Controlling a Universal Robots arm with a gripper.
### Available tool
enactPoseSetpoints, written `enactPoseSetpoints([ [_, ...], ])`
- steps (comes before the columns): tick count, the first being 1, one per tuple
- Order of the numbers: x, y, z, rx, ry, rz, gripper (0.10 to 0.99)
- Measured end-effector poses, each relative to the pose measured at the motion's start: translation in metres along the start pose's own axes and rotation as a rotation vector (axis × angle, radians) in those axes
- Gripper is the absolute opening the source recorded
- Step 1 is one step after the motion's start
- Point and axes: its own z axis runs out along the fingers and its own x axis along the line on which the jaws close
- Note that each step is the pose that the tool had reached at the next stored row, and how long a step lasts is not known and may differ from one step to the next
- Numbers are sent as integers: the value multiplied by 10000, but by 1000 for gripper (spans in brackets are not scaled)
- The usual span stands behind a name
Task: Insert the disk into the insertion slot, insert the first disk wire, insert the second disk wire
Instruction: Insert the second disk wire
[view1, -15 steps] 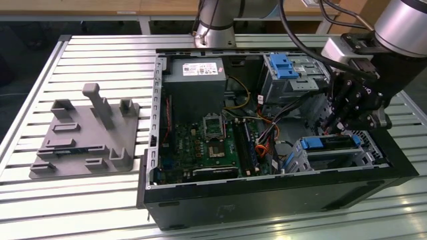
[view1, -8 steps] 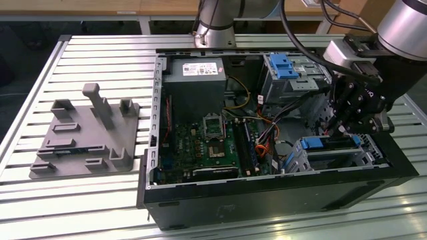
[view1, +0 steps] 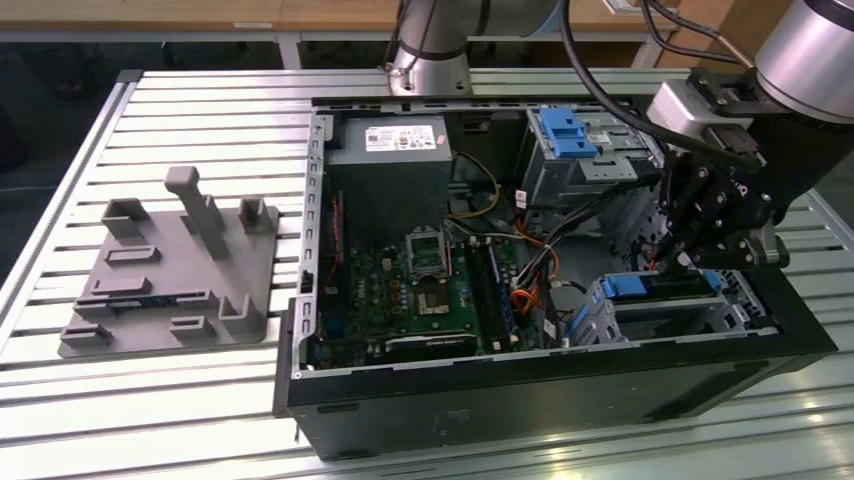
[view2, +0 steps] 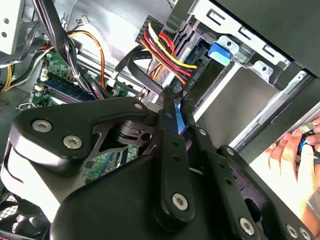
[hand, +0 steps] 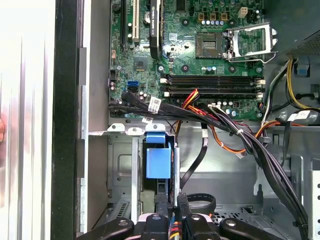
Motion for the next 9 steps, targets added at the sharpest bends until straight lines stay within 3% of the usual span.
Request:
enactPoseSetpoints([
  [6,-10,-2,14,0,-2,1,200],
  [7,-10,-2,13,-1,-23,1,200],
  [9,-9,-3,14,2,-166,-4,200],
])
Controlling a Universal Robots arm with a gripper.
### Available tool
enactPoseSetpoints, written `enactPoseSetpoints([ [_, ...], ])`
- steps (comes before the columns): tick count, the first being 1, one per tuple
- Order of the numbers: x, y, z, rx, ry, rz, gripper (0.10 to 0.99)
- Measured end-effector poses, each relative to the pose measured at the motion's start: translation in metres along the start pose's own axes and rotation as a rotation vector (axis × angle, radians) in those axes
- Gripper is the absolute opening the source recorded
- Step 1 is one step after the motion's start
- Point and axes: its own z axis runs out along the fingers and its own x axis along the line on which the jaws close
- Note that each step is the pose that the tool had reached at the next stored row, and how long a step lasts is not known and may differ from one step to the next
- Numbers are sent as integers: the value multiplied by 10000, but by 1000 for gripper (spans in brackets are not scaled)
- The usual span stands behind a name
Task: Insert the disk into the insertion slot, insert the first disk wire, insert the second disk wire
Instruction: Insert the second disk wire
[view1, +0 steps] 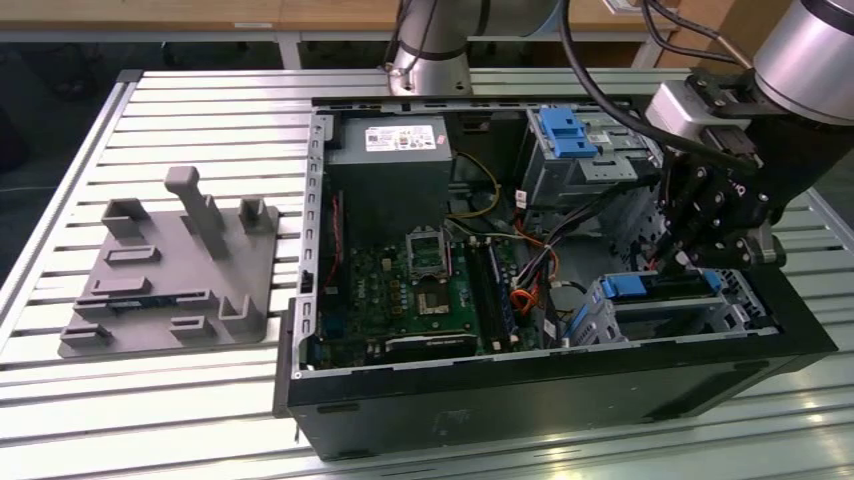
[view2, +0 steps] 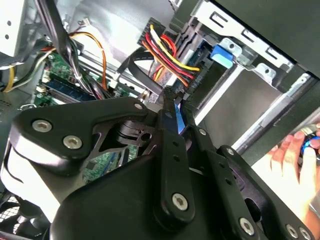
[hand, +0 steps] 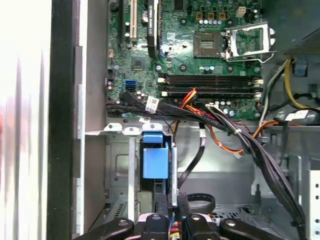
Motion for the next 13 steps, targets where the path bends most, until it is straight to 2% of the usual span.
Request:
enactPoseSetpoints([
  [2,3,0,1,0,-134,-3,200],
  [8,3,1,0,0,-140,-2,200],
  [13,36,-5,3,-3,-140,-1,200],
])
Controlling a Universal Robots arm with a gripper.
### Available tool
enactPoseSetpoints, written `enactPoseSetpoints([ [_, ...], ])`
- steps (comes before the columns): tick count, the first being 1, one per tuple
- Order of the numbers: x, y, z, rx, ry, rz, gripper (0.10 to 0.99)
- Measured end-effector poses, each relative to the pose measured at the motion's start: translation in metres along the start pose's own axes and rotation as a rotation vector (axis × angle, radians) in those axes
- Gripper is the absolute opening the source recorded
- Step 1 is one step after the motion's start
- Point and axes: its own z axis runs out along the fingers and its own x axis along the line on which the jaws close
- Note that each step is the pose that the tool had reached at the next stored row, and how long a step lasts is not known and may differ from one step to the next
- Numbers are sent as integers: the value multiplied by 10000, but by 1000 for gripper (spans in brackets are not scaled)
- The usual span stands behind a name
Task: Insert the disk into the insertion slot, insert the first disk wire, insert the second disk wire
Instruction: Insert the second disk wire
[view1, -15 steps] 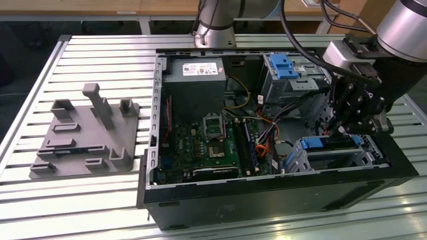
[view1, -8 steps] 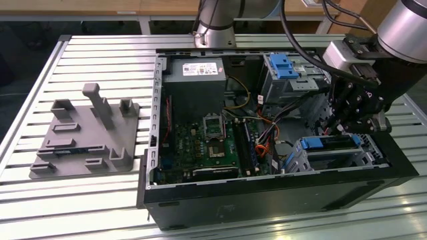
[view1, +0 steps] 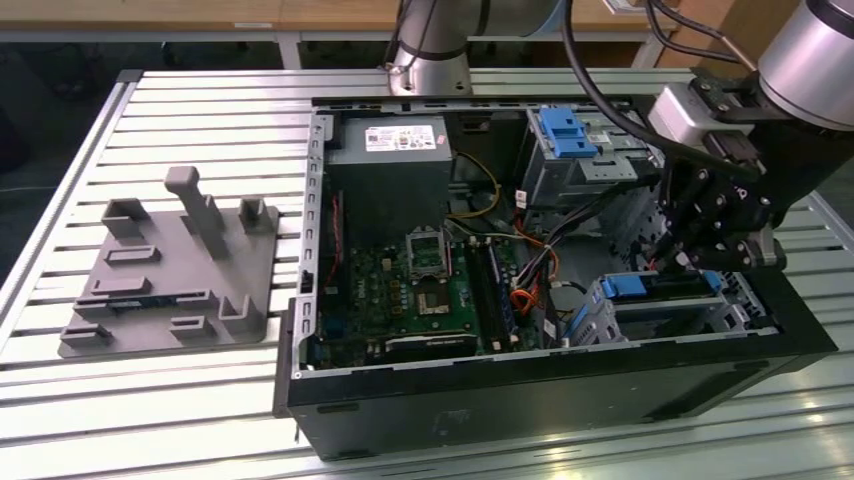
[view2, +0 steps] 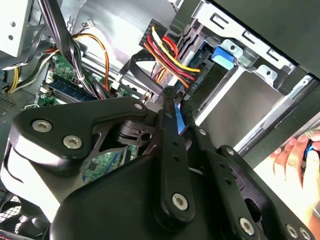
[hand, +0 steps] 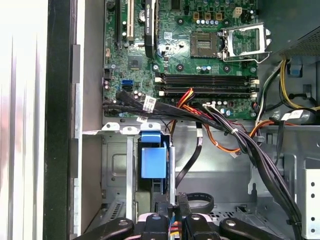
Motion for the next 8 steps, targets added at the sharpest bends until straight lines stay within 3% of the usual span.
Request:
enactPoseSetpoints([
  [8,14,-2,13,0,16,2,200],
])
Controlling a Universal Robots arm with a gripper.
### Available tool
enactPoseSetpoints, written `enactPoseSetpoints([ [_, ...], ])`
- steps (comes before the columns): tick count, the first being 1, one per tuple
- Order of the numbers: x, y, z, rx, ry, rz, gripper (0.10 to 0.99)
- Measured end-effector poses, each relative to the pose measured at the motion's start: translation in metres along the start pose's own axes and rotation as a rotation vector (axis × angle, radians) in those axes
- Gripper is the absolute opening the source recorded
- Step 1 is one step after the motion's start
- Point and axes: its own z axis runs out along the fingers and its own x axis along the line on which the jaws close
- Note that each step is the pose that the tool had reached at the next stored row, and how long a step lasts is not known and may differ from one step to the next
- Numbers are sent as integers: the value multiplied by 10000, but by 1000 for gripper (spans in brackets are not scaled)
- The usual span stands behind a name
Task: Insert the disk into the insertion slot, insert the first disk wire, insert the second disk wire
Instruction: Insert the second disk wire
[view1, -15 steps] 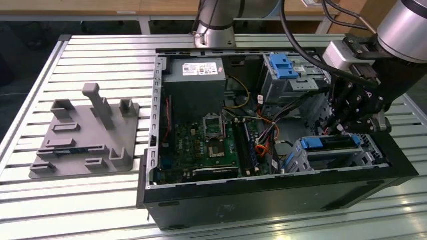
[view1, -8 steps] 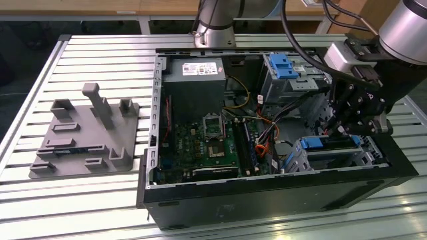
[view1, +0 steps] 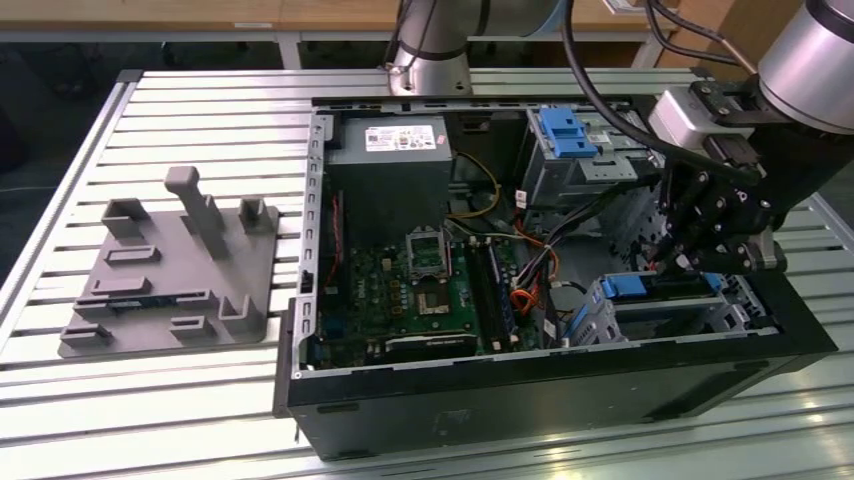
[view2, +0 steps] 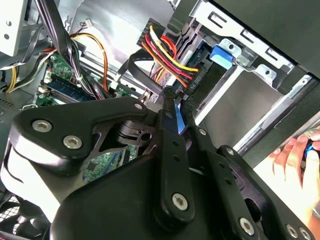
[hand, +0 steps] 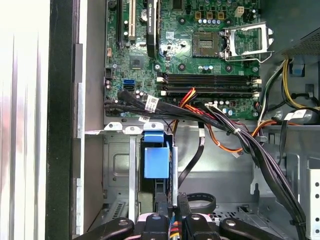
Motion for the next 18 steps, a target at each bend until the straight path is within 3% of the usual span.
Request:
enactPoseSetpoints([
  [18,23,-11,40,0,1,0,200],
])
